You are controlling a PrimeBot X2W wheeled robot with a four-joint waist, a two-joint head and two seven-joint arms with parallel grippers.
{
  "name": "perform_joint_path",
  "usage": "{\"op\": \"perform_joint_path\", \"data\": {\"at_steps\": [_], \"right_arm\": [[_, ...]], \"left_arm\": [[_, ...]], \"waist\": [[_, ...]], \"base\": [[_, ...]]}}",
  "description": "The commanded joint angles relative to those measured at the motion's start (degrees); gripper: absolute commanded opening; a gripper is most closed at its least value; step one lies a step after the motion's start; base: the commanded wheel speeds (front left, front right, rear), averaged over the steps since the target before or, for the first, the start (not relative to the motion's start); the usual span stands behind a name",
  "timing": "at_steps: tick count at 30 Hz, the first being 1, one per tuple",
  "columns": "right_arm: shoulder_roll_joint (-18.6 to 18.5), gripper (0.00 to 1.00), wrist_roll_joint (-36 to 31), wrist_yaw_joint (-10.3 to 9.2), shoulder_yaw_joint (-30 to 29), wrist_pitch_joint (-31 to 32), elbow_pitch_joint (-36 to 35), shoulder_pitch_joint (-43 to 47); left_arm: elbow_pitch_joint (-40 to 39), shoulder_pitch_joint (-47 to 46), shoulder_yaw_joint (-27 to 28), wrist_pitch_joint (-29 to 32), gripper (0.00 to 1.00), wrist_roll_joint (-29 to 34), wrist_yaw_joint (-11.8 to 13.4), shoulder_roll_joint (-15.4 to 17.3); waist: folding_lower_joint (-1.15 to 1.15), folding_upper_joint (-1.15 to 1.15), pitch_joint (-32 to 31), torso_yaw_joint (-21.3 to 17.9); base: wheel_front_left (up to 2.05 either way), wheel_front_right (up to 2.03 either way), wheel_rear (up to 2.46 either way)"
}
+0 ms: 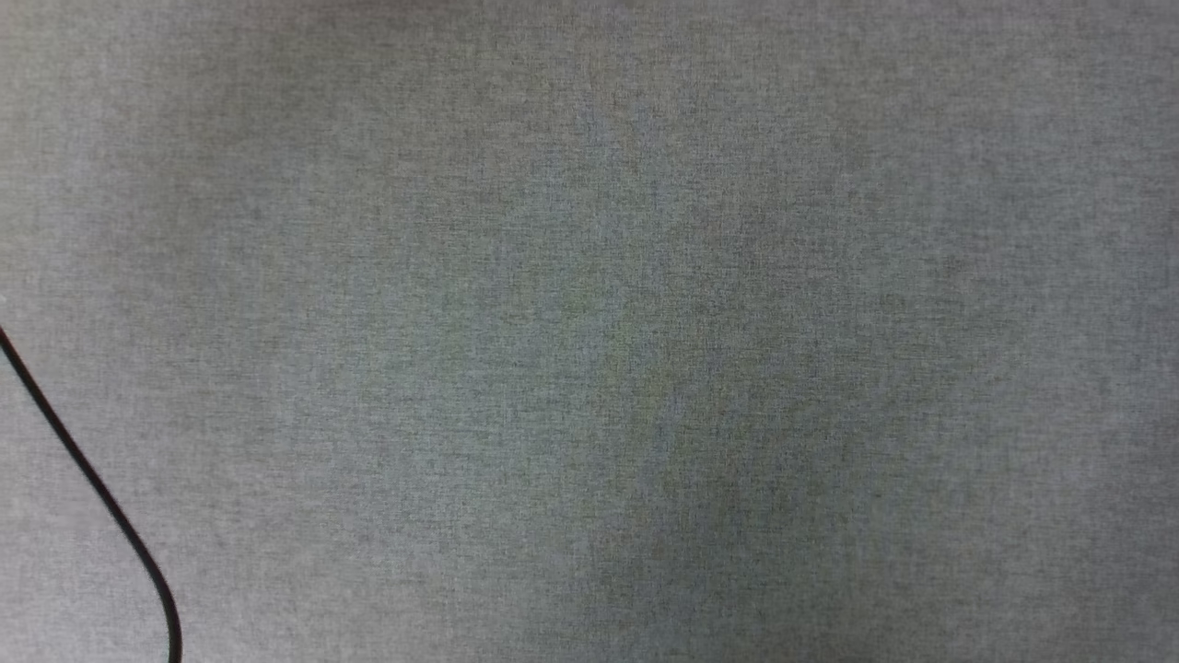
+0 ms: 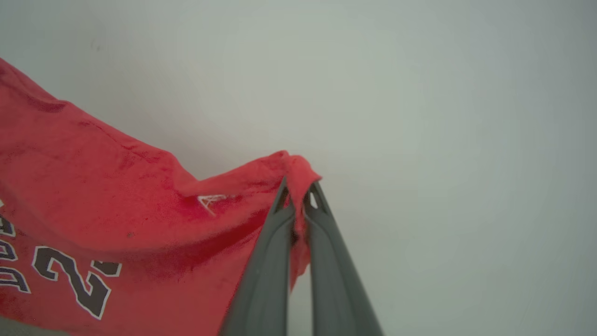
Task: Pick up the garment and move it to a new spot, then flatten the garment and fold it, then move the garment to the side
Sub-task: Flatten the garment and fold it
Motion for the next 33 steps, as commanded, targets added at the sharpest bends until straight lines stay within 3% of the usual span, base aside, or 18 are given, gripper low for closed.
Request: {"op": "perform_joint_path", "data": {"at_steps": [1,7,14,25,33], "right_arm": [[0.0,0.00,1.0,-0.04,0.6,-0.6,0.4,1.3],[-0.4,0.00,5.6,-0.04,5.5,-4.0,1.9,8.3],[-3.6,0.00,12.0,-0.04,10.3,-7.9,-1.5,20.6],[-10.3,0.00,18.0,-0.04,14.1,-8.8,-11.0,47.2],[-14.2,0.00,19.4,-0.04,12.3,-7.7,-17.8,65.4]], "left_arm": [[0.2,1.5,-0.3,-0.2,0.00,-0.6,0.0,0.2],[-2.3,10.4,-0.3,-0.5,0.00,-2.7,0.0,1.3],[-10.1,29.8,2.7,-0.5,0.00,-1.8,0.2,2.5],[-22.9,64.4,1.5,-0.4,0.00,-0.9,6.1,3.4],[-28.3,82.9,0.9,-0.4,0.00,-4.1,10.3,6.4]], "waist": [[-0.01,0.00,0.2,0.0],[-0.01,0.00,-0.5,-0.5],[-0.01,0.00,-5.1,-0.6],[-0.01,0.00,-17.1,-0.6],[-0.01,0.00,-25.3,-0.8]], "base": [[0.00,0.00,0.00],[0.00,0.00,0.00],[0.00,0.00,0.00],[0.00,0.00,0.00],[0.00,0.00,0.00]]}}
